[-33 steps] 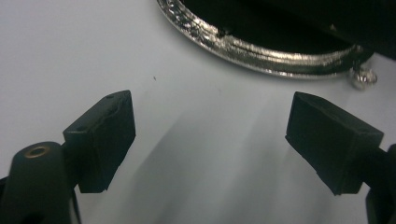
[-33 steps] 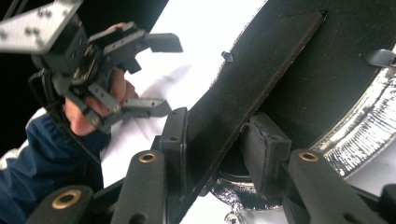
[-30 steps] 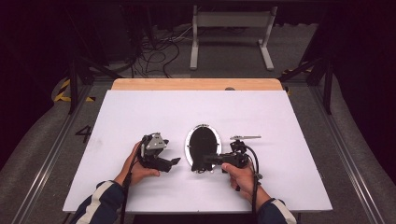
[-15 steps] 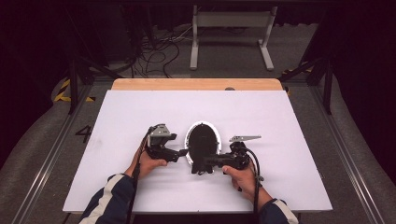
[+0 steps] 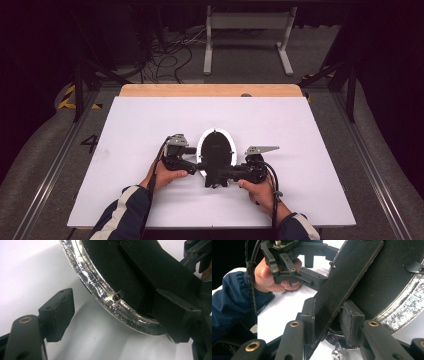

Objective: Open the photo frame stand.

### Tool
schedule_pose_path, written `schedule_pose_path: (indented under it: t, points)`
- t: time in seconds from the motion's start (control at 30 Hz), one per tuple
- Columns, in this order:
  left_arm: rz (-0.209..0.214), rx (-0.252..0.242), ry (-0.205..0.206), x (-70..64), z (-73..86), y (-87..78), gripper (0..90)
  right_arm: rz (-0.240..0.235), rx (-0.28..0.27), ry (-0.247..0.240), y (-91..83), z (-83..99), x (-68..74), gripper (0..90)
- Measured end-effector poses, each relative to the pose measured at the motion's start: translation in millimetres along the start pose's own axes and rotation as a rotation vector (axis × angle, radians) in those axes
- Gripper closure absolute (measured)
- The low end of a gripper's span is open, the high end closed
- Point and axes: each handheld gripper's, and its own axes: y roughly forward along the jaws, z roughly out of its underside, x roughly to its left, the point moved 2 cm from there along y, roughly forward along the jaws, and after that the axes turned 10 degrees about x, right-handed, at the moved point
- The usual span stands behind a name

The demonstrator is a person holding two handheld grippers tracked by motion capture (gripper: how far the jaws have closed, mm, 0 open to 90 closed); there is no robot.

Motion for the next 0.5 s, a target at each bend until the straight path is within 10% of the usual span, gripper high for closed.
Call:
schedule_pose_path:
  t: [0.2, 0.5]
  points:
    - [0.076, -0.020, 0.015, -1.5, 0.3, -3.0, 33.3, -0.001, -0.001, -0.018, -1.0, 0.2, 1.0, 67.1]
    - [0.070, -0.037, 0.025, -3.9, -0.7, -7.8, 44.3, -0.003, -0.002, -0.020, -2.2, 0.5, 2.0, 69.2]
